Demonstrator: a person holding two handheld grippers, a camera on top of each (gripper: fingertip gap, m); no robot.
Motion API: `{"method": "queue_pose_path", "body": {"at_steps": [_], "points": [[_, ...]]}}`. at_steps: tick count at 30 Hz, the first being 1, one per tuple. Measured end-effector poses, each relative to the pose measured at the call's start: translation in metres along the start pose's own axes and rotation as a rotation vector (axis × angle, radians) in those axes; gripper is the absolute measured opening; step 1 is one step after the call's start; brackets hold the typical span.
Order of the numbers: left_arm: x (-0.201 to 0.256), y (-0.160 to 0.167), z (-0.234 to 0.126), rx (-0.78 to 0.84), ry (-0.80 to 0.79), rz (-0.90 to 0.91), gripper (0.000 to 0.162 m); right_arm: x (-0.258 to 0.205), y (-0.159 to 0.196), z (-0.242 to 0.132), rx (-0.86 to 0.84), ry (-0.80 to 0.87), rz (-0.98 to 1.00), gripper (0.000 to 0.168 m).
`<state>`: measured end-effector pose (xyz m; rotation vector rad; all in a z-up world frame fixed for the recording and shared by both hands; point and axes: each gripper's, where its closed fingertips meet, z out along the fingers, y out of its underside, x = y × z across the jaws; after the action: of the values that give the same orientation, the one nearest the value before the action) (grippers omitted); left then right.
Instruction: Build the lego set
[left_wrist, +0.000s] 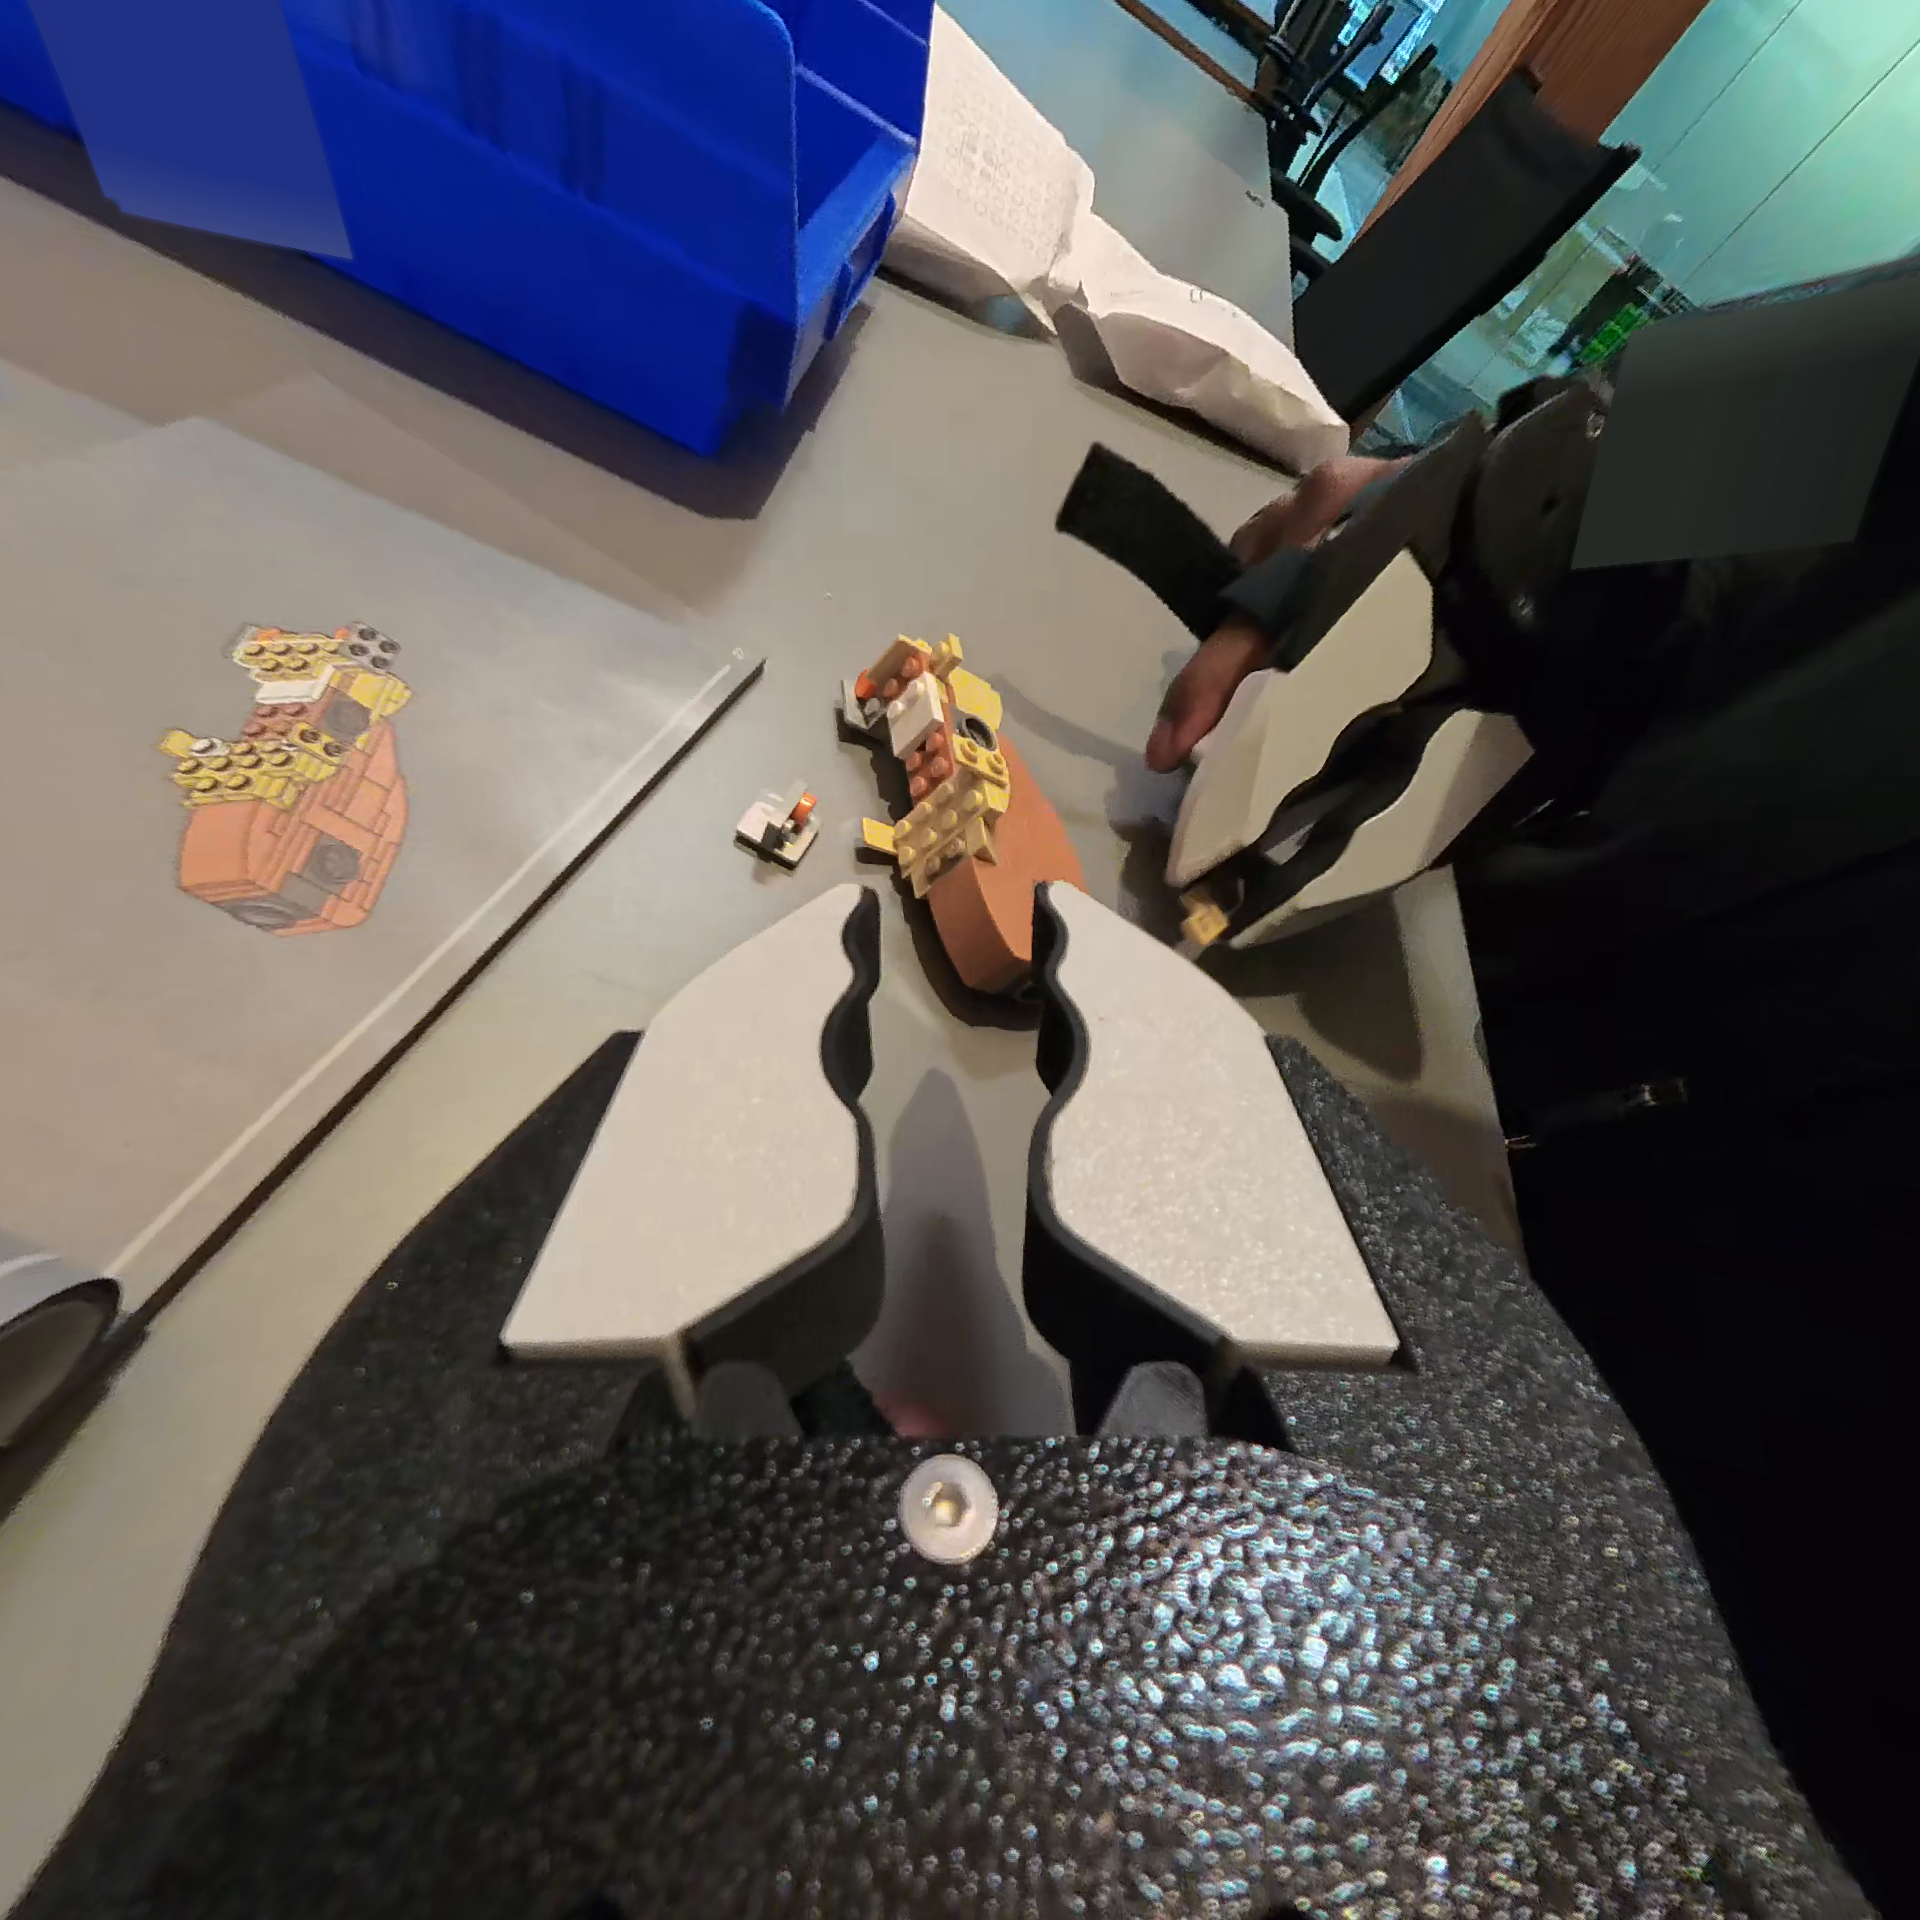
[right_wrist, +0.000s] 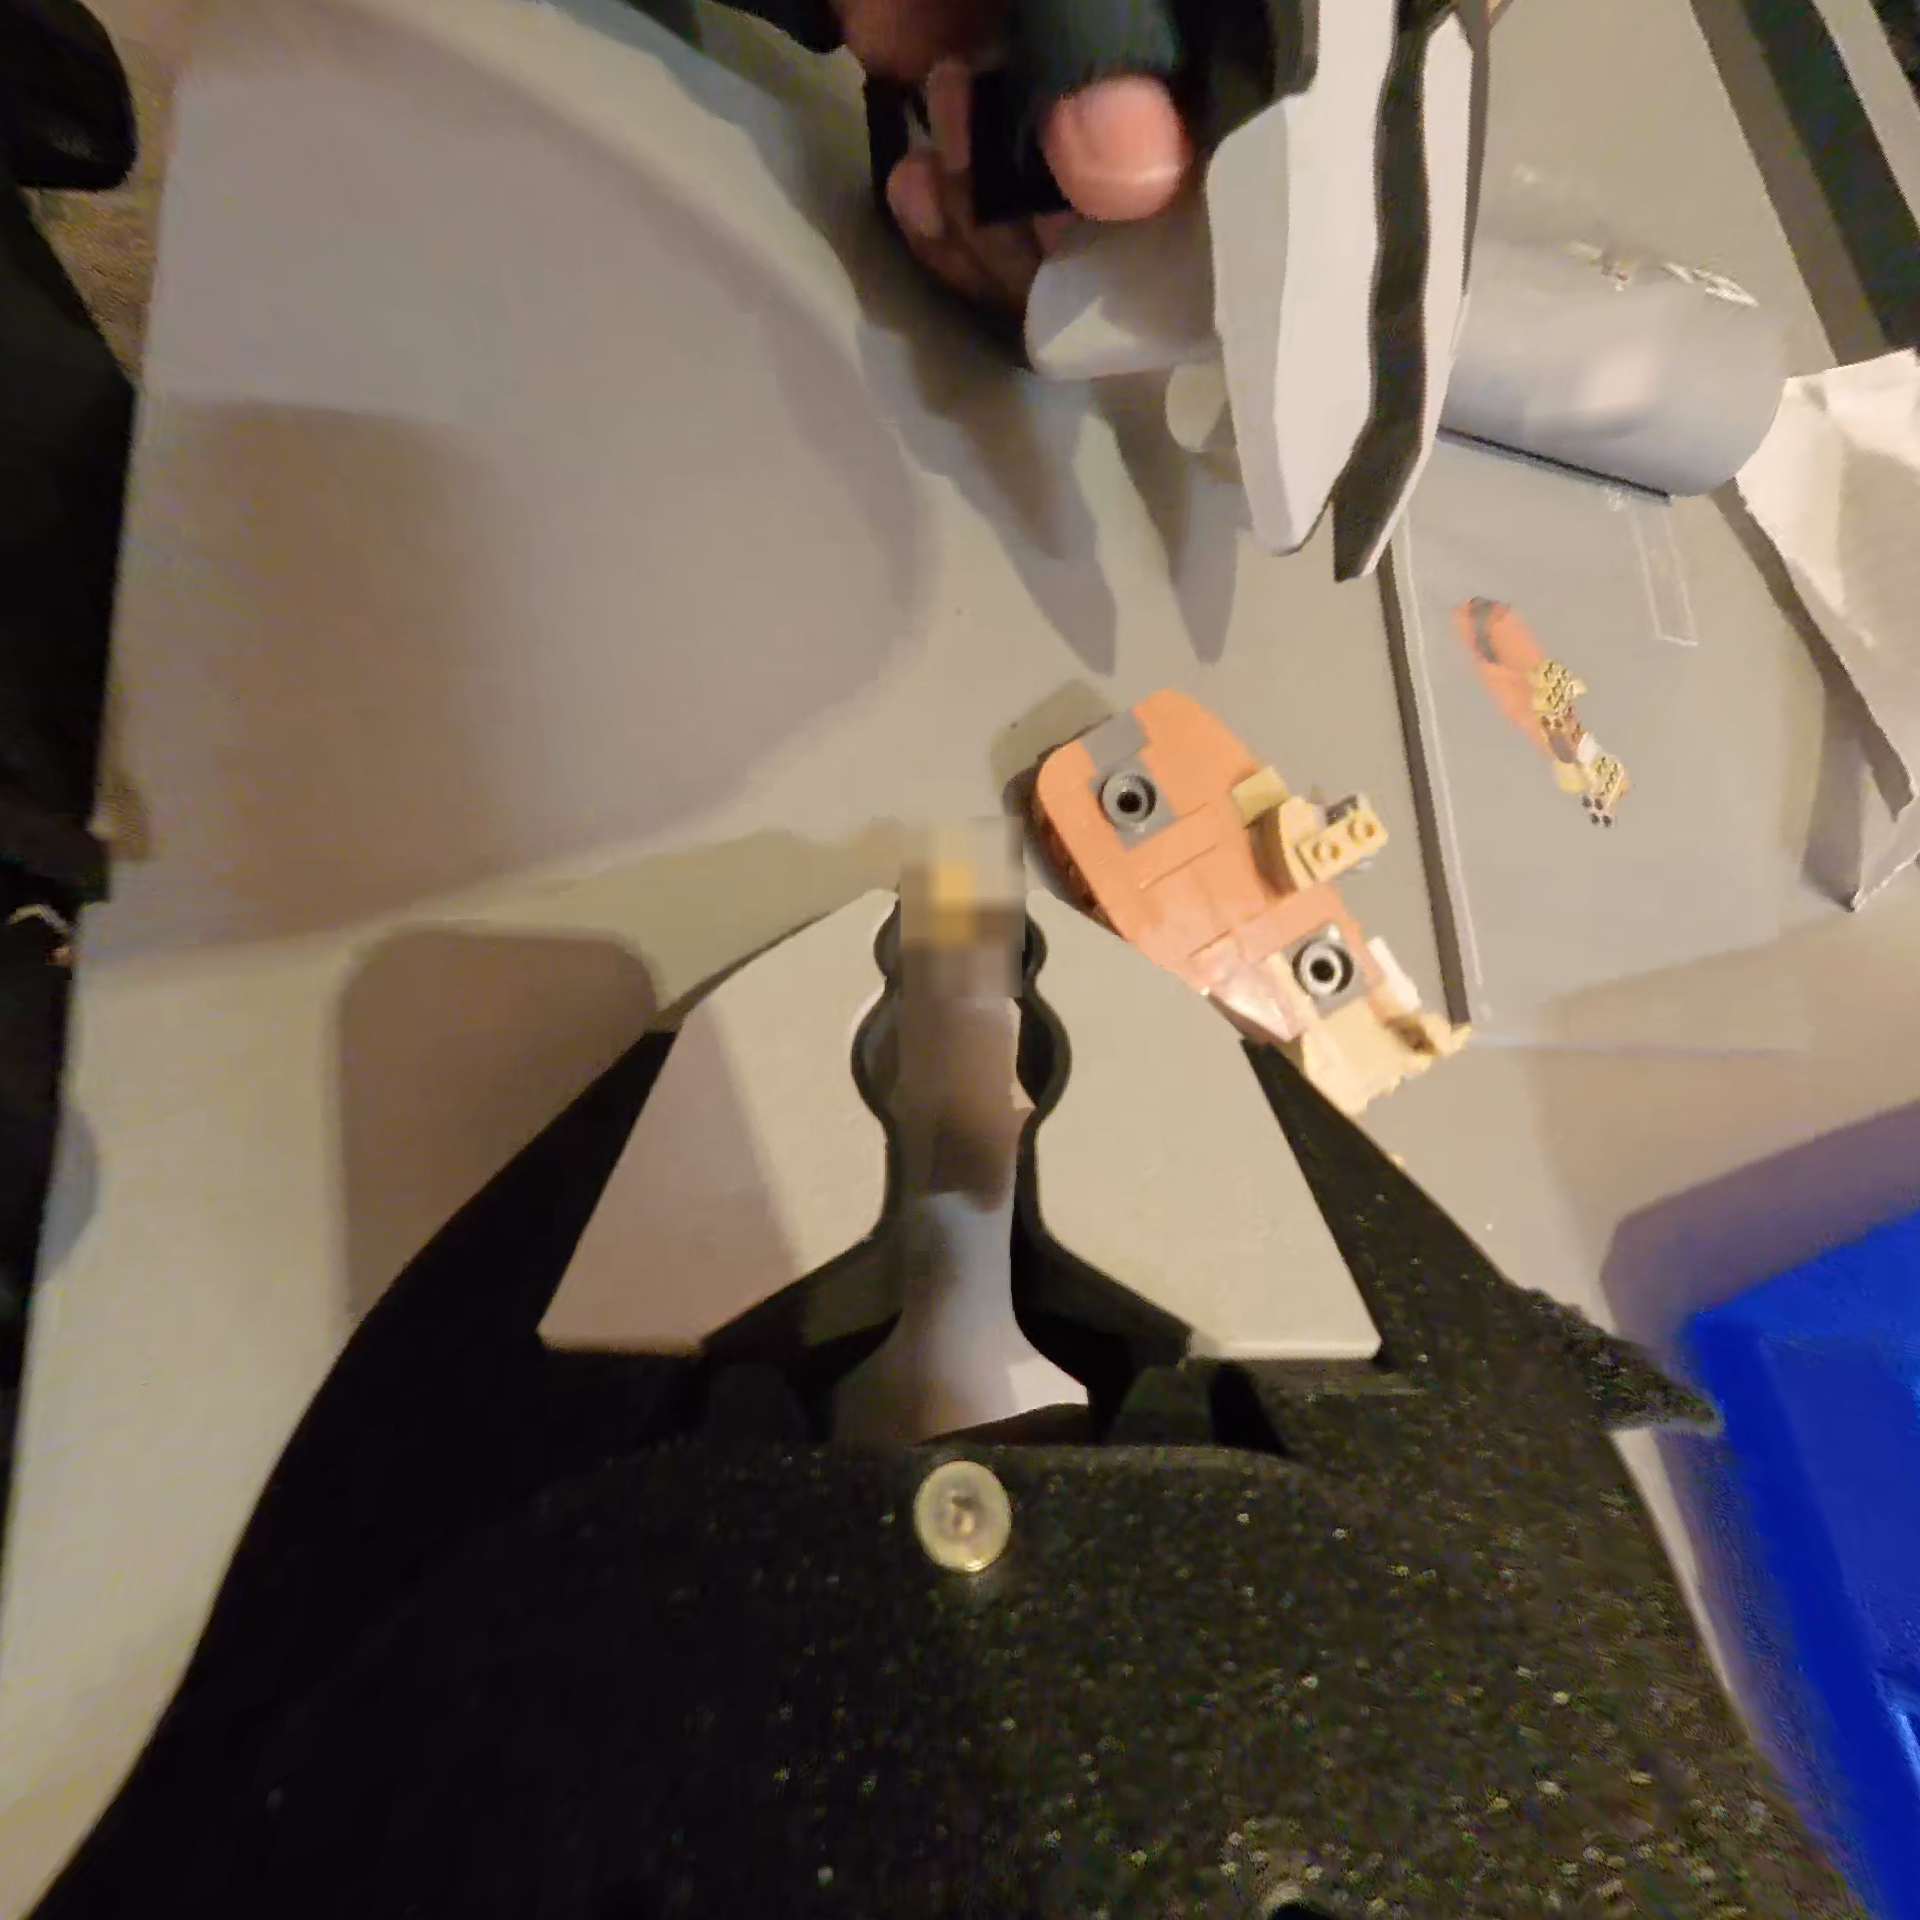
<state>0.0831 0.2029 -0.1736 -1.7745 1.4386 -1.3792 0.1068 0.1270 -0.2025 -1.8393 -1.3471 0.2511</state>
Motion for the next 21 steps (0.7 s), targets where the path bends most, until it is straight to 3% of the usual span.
{"method": "queue_pose_path", "body": {"at_steps": [5,15,21], "points": [[-0.004,-0.002,-0.005,0.026,-0.005,-0.024,0.027,0.002,0.000,0.010,-0.013,0.015,-0.050,0.018],[-0.003,-0.002,-0.005,0.025,0.004,-0.033,0.027,0.047,0.000,-0.024,0.146,0.054,0.154,0.026],[-0.009,-0.005,-0.006,0.042,-0.004,-0.059,0.027,0.088,0.019,-0.019,0.059,0.142,0.223,0.025]]}}
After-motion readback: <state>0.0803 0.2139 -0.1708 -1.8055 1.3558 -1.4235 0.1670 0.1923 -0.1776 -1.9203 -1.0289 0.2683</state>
